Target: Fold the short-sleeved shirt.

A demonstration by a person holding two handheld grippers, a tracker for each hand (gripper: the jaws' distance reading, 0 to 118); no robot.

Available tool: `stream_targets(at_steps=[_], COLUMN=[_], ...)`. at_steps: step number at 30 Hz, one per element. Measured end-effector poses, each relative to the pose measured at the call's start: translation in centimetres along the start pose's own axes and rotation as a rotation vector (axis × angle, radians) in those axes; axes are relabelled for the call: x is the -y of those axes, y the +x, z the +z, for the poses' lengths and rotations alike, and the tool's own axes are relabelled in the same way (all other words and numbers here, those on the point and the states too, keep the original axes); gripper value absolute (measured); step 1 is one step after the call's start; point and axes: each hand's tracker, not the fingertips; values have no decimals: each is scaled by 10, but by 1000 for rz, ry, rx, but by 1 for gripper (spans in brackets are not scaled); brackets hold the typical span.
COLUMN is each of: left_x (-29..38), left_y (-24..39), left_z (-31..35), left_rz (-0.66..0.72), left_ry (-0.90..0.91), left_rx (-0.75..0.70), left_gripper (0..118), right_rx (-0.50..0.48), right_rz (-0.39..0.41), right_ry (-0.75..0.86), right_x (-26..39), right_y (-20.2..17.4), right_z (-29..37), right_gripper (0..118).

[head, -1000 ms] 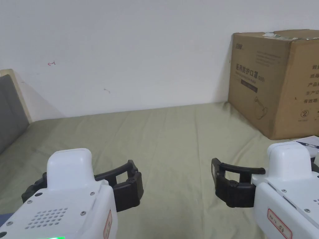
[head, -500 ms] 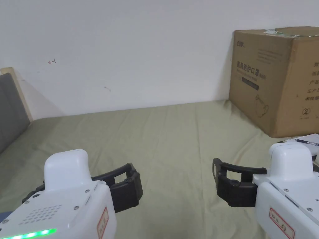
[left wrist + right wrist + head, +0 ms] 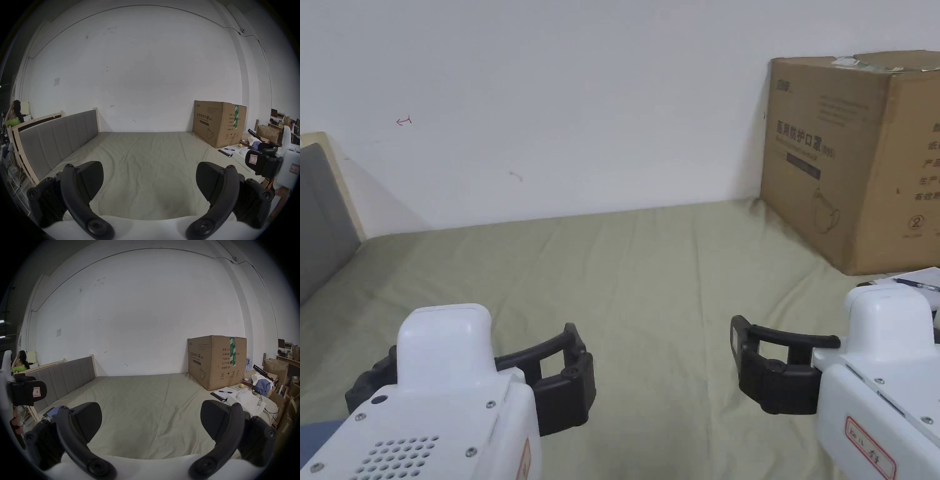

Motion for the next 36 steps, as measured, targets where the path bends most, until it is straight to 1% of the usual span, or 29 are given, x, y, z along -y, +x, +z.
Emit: stream_targets(at_steps=[7, 10, 15, 21, 30, 36], left_x=[-3, -5, -6, -5, -2, -1], left_y=[-2, -1, -2, -7, 0, 0], left_z=[4, 4, 2, 1, 0, -1], left_rz=[-26, -15, 5, 36, 14, 14], left_ry=[5, 6, -13, -31, -42, -44], left_rx=[-3, -15, -22, -28, -12, -30], left_gripper=[114, 114, 114, 114, 114, 114], right_rx=[3, -3, 0, 4, 11, 15], right_rz=[-2, -12, 4, -5, 0, -2], right_ry=[1, 1, 0, -4, -9, -11], right_x=[-1, -1, -1, -1, 0, 0], right_y=[1, 1, 0, 2, 2, 3], right_z=[1, 1, 1, 2, 3, 3], right_gripper=[118, 118, 118, 118, 118, 118])
